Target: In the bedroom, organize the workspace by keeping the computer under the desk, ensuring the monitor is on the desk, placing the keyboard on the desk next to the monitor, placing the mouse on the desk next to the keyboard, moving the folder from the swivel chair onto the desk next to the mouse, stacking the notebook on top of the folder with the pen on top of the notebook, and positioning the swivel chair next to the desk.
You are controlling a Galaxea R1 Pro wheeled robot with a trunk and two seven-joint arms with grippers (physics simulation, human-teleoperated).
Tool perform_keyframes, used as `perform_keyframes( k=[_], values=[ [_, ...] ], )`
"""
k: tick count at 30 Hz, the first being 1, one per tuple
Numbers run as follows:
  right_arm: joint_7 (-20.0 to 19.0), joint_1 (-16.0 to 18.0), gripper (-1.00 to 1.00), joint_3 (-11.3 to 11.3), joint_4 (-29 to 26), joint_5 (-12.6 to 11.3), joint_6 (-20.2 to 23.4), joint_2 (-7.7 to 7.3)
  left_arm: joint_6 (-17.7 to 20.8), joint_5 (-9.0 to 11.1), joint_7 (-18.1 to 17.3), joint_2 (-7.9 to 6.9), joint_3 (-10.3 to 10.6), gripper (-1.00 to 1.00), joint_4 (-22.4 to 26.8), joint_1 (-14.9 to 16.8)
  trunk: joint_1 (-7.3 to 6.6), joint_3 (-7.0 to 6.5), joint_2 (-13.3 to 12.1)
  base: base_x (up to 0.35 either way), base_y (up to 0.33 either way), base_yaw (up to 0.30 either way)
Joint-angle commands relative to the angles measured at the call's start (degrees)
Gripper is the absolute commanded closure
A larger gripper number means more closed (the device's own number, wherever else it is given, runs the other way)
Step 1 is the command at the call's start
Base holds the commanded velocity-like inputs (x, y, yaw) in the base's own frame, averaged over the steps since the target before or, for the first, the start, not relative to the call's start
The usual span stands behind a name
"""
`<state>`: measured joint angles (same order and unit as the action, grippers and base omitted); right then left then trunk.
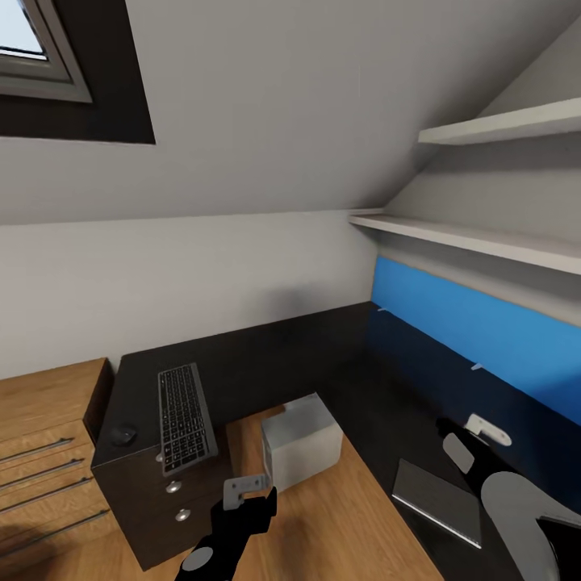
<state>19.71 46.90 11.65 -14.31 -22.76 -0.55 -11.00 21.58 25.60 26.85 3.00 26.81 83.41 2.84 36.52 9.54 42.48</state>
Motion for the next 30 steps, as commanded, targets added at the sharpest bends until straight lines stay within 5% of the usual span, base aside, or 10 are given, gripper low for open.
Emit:
perform_keyframes(
  k=[1, 30],
  values=[
    [0.18, 0.04, -1.0, -0.19, -0.06, -0.67, 0.56, -0.03, 0.13, 0.5, 0.49, -0.01, 0.09, -1.0, 0.08, 0.06, 0.24, 0.28, 0.5, 0.0, 0.0, 0.0],
    [0.31, 0.04, -1.0, 1.42, 0.06, -0.99, 3.09, -0.85, 0.1, 0.34, 0.49, -0.04, 0.01, -1.0, 0.08, 0.06, 6.61, 5.48, 12.13, 0.0, 0.0, 0.0]
  ],
)
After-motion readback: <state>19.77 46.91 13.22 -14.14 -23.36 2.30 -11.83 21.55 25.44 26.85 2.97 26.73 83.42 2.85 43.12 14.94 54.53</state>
